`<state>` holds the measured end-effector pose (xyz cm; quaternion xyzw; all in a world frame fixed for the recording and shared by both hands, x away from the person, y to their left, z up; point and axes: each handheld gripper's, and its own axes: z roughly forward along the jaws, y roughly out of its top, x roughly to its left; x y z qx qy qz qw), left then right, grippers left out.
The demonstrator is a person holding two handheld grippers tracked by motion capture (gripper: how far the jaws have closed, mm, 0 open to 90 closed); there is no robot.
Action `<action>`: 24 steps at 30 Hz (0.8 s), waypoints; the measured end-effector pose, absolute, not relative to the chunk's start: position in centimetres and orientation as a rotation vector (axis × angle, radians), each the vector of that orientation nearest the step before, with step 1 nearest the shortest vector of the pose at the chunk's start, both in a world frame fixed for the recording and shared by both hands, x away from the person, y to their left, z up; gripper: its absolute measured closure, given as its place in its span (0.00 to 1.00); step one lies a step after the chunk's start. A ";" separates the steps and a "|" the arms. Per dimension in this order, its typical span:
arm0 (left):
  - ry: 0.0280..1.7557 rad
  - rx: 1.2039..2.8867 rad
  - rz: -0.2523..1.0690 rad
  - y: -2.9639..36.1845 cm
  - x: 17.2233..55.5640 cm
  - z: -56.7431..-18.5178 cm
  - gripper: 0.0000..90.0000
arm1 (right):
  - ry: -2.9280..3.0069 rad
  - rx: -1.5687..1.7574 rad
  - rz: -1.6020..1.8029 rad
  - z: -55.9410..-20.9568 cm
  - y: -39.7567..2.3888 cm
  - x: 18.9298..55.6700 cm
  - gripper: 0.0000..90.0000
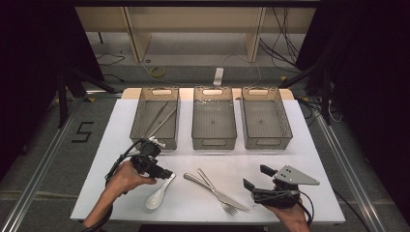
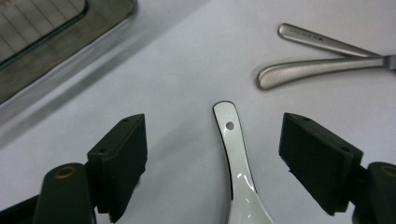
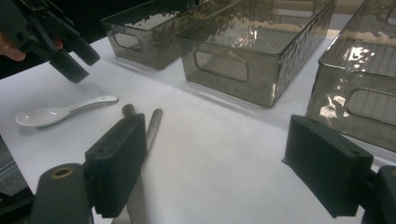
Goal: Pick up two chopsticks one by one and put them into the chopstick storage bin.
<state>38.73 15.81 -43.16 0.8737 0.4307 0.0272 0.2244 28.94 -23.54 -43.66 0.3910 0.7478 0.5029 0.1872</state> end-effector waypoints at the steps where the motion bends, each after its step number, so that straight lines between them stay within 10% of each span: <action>1: 1.190 2.416 0.072 15.8 38.6 -43.3 0.26 | 2.105 1.102 1.417 -43.7 -23.5 28.9 0.24; 24: 1.187 2.509 0.046 15.1 37.4 -45.3 0.27 | 2.105 1.090 1.419 -43.6 -23.6 28.8 0.24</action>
